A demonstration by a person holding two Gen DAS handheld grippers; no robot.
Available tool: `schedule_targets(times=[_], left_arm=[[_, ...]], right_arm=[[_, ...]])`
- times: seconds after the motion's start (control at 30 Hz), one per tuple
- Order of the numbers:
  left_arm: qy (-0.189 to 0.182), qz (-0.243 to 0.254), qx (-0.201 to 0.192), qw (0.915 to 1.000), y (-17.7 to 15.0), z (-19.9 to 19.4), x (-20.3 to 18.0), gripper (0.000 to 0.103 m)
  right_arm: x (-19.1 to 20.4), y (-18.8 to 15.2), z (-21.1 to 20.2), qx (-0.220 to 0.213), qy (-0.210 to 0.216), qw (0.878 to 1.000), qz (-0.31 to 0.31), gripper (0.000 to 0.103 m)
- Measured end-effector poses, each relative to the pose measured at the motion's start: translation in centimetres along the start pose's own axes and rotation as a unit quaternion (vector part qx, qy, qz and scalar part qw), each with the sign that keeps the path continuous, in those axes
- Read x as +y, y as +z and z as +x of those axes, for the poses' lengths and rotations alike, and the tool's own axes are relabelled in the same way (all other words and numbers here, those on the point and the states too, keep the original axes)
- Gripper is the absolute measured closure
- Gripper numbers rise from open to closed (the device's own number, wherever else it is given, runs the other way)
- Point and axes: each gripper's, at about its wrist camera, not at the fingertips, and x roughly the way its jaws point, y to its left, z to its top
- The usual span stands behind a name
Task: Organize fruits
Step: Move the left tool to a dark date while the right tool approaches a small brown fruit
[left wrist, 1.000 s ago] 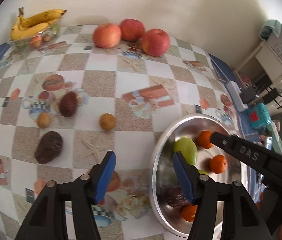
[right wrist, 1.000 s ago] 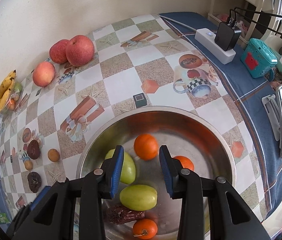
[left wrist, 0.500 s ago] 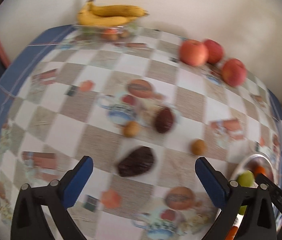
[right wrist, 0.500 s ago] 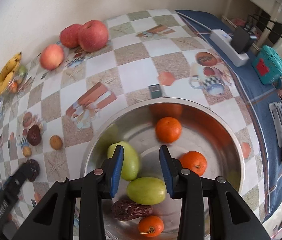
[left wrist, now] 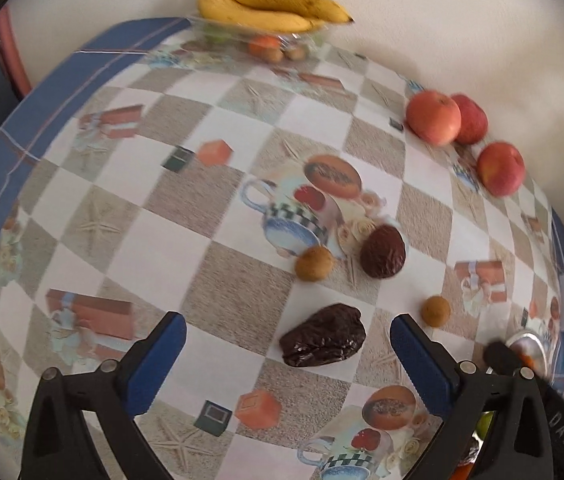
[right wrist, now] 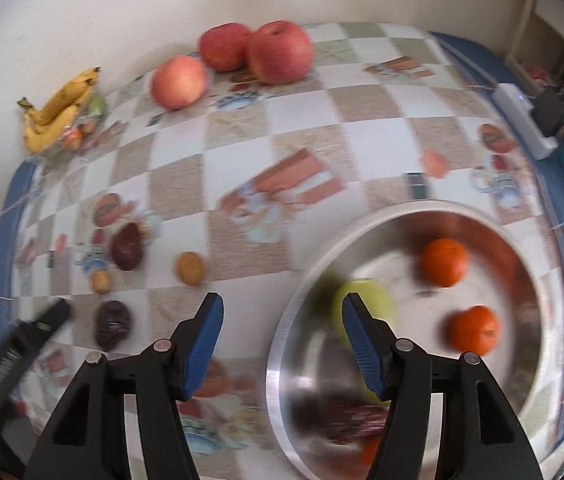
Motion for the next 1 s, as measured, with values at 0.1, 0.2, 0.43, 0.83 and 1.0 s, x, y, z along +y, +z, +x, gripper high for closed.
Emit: schedule_targets(times=[0.1,0.2,0.43,0.83,1.0], left_arm=[[0.009,0.005,0.013,0.9999,-0.2,0.9,-0.3,0.002],[0.019,0.0,0.025,0.9995,-0.3,1.8,-0.3,0.004],[-0.022,-0.002,0.048,0.9986,-0.3,3.1,-0.7,0.018],[-0.058,-0.013,0.066,0.9961,0.4,4.1,-1.0,0.068],[-0.066,-0.024,0.071,0.995,0.3,3.9,-0.3,0.068]], right_arm=[[1.5,0.2,0.4,0.001,0.019,1.0,-0.002,0.04],[3.1,0.6,1.1,-0.003,0.012,1.0,-0.018,0.04],[4.2,1.3,3.1,-0.004,0.01,1.0,-0.029,0.041],[5.8,1.7,5.5,0.011,0.027,0.998,-0.053,0.07],[6.4,1.4,6.5,0.028,0.037,0.997,-0.059,0.078]])
